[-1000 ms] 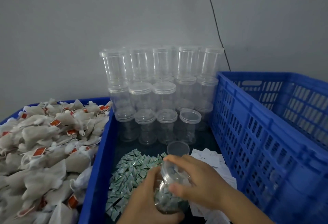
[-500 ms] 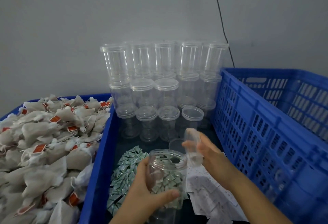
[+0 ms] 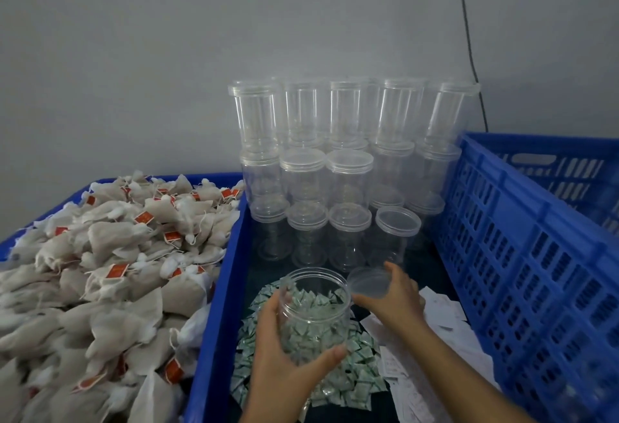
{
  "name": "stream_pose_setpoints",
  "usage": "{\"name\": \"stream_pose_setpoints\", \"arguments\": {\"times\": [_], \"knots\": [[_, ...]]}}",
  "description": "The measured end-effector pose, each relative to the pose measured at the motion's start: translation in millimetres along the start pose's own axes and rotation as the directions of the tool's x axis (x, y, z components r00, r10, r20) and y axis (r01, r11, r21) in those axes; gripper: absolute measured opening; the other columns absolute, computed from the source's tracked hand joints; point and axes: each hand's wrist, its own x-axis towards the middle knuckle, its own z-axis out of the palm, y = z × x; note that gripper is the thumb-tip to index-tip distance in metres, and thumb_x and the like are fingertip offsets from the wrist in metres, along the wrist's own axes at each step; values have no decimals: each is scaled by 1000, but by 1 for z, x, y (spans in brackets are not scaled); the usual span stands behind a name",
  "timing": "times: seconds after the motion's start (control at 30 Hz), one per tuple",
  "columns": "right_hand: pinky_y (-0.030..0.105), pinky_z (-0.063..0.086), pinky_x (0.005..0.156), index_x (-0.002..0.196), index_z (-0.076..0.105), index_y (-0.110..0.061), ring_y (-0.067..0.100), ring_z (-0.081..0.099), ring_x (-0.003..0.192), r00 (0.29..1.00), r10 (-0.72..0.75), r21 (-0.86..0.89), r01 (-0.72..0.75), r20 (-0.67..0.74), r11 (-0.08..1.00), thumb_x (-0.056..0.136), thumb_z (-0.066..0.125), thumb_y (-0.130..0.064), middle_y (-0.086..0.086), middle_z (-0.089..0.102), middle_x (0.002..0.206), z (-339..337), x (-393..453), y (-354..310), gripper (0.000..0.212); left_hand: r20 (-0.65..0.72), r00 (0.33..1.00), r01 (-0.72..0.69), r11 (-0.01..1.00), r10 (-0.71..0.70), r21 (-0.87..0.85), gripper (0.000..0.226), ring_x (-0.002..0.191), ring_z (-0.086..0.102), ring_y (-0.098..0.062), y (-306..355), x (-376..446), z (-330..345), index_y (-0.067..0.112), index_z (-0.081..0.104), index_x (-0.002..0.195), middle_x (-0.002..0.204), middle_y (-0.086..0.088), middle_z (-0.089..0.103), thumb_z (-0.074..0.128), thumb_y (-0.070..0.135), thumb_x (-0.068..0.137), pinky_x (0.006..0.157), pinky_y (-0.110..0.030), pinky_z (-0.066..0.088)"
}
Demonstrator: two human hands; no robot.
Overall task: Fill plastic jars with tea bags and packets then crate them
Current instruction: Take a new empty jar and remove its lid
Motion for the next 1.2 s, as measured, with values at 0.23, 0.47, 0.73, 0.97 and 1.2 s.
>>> {"name": "stream_pose_setpoints", "arguments": {"times": [0.23,0.47,0.73,0.97,1.2], "knots": [[46,27,112,157,19,-24,29,31,143,997,36,-105,-29,66,994,67,79,-68,4,34,158,1,8,10,117,-26,1000,3,999,-2,36,107,112,52,5,-8,1,2,49,38,131,124,28,47,95,29,43,84,-16,52],[43,29,113,157,20,-26,26,27,146,984,-140,-38,145,110,989,83,72,-58,3,27,161,-21,-16,-14,96,-17,1000,-15,999,15,43,102,107,49,16,-3,-4,4,43,38,132,116,36,48,94,21,49,77,-9,50],[18,49,96,133,35,-60,-10,52,123,744,-534,578,246,402,778,53,81,-77,-30,48,138,-36,-98,-43,94,-110,994,41,983,-21,179,99,105,48,20,18,-22,2,47,34,127,118,28,50,91,44,46,79,-6,48],[25,52,95,117,52,-63,4,61,119,715,-595,663,249,366,707,41,95,-60,-22,63,126,-14,-133,-42,87,139,989,-35,864,-41,502,106,127,41,1,53,-44,-27,40,23,142,138,18,39,87,37,57,107,-27,38],[7,50,83,119,43,-73,-8,56,117,726,-583,698,200,366,688,46,96,-49,-31,58,120,28,-165,-28,93,108,992,-126,494,64,860,53,104,45,15,112,-29,-98,40,40,136,123,28,48,61,31,89,87,-5,34]]}}
